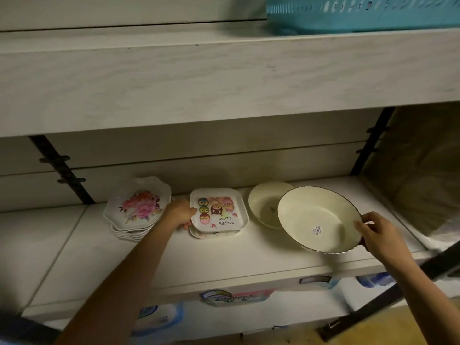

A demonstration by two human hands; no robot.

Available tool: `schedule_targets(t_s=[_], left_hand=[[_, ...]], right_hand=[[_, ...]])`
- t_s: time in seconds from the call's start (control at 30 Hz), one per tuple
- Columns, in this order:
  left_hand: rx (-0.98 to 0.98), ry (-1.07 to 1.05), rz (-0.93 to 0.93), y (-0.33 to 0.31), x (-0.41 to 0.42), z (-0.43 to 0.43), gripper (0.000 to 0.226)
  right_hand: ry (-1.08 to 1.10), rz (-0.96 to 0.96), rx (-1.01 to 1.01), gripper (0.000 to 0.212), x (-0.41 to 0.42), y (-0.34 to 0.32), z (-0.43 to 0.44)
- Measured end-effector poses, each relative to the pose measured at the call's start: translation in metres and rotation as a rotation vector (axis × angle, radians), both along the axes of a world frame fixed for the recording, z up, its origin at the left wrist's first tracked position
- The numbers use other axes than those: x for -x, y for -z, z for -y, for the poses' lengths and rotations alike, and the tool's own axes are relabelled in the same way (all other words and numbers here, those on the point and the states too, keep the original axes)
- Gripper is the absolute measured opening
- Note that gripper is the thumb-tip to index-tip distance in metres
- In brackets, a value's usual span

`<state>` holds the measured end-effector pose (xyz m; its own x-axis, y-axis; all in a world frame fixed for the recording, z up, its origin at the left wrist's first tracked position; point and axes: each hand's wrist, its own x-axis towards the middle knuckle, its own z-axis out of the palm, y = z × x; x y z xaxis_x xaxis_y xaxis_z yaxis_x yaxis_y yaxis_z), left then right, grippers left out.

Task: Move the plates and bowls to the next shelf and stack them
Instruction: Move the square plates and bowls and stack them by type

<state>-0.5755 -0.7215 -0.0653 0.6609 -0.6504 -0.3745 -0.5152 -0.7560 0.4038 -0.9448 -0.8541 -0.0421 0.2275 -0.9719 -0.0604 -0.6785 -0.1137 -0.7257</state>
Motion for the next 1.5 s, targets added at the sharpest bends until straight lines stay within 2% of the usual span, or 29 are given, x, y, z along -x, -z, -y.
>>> schedule_targets(t_s=[0.33, 0.53, 0.63, 0.8, 0.97, 1.07, 1.17, 1.27, 1.5], left_hand=[[-0.034, 0.016, 0.089, 0.005, -0.006, -0.002, 0.029], [-0.082, 0.094, 0.341, -0.002, 0.005, -0.003, 0.042], [-0.066, 0.136, 0.413, -0.009, 0.009, -0.01, 0.04], [-0.012, 0.165, 0.43, -0.026, 0.019, -0.034, 0.031], [0.061, 0.164, 0.411, -0.043, 0.028, -0.067, 0.024], [0.113, 0.145, 0.412, -0.047, 0.03, -0.086, 0.031], [0.137, 0.114, 0.423, -0.045, 0.031, -0.107, 0.041], [0.158, 0.096, 0.422, -0.041, 0.031, -0.125, 0.041], [0.186, 0.04, 0.38, -0.04, 0.022, -0.175, 0.04]], right_hand=[[-0.002, 0.023, -0.01, 0.017, 0.001, 0.002, 0.015], [0.002, 0.037, -0.001, 0.021, -0.013, 0.005, 0.019], [0.017, 0.055, -0.019, 0.024, -0.029, 0.01, 0.024], [0.043, 0.121, -0.06, 0.025, -0.065, 0.018, 0.031], [0.035, 0.088, -0.13, 0.027, -0.089, 0.028, 0.033], [-0.056, -0.065, -0.133, 0.033, -0.09, 0.037, 0.033], [-0.105, -0.218, -0.038, 0.046, -0.089, 0.032, 0.025], [-0.186, -0.152, 0.115, 0.051, -0.095, 0.018, 0.004], [-0.721, -0.133, 0.189, 0.028, -0.138, -0.027, -0.069]])
